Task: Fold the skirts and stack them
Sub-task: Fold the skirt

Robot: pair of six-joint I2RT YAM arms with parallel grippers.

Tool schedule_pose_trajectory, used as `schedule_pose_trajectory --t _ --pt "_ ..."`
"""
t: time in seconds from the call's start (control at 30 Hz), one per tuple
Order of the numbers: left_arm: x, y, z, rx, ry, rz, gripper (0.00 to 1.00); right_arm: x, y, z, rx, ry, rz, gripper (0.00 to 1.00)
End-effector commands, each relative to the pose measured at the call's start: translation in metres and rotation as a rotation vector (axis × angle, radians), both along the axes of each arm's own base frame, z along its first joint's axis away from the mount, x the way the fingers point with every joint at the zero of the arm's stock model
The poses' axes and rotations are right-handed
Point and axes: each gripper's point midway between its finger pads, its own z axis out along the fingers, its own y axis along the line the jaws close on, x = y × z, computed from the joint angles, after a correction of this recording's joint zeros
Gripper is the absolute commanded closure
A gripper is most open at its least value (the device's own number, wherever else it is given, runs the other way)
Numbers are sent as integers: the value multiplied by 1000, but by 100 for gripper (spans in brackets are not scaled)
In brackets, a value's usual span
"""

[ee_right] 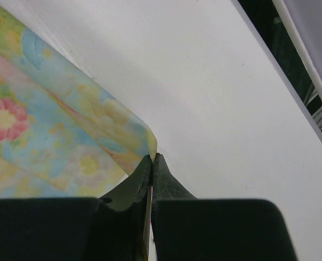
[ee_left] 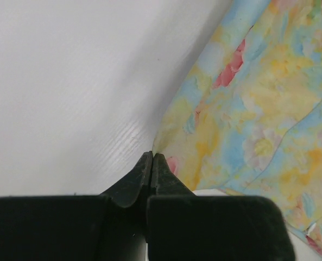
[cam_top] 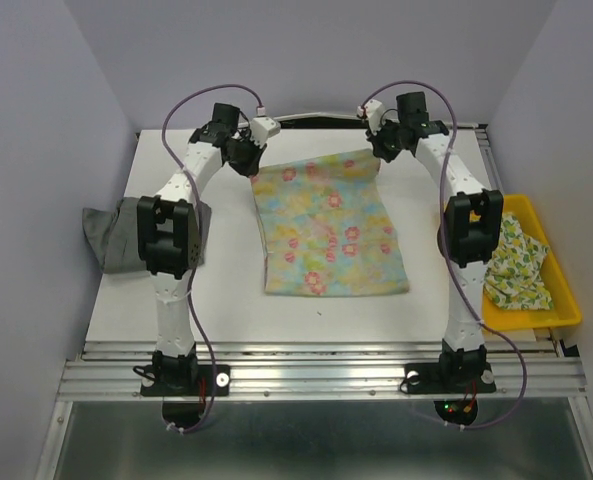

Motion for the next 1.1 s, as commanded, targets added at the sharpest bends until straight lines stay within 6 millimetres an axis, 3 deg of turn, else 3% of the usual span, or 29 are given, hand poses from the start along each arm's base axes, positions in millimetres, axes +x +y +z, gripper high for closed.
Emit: schedule_pose_trajectory --t 0.0,0.03,0.23,0.27,0.3,0.47,0.57,0.67,0.73,1.0,1.07 --pt "-1 17 61 28 -166 14 100 -17 -16 48 -58 -110 18 99" --pt "-7 17 56 30 -155 9 100 -22 -18 48 -73 -108 29 99" --pt "-41 17 70 34 -196 -34 100 -72 -23 51 -100 -66 86 99" --pt "-48 18 81 34 -221 -37 100 -78 -24 51 -108 -63 90 99" --pt "-59 19 72 45 -202 -47 100 -90 -26 49 -116 -53 95 99" --pt "-97 21 68 76 -210 -92 100 -126 -32 42 -138 -25 120 99" --pt "-129 20 58 114 -199 -132 100 -148 -37 33 -156 -1 124 99" --pt "-152 9 54 138 -213 -176 100 -167 -40 30 -150 19 112 99" --pt "-169 4 37 162 -186 -200 100 -177 -40 28 -145 25 123 99" --pt "-221 -8 -9 164 -71 -248 100 -232 -56 -20 -209 123 134 99" --pt "-227 -8 -20 182 -56 -255 100 -235 -58 -28 -212 125 131 99"
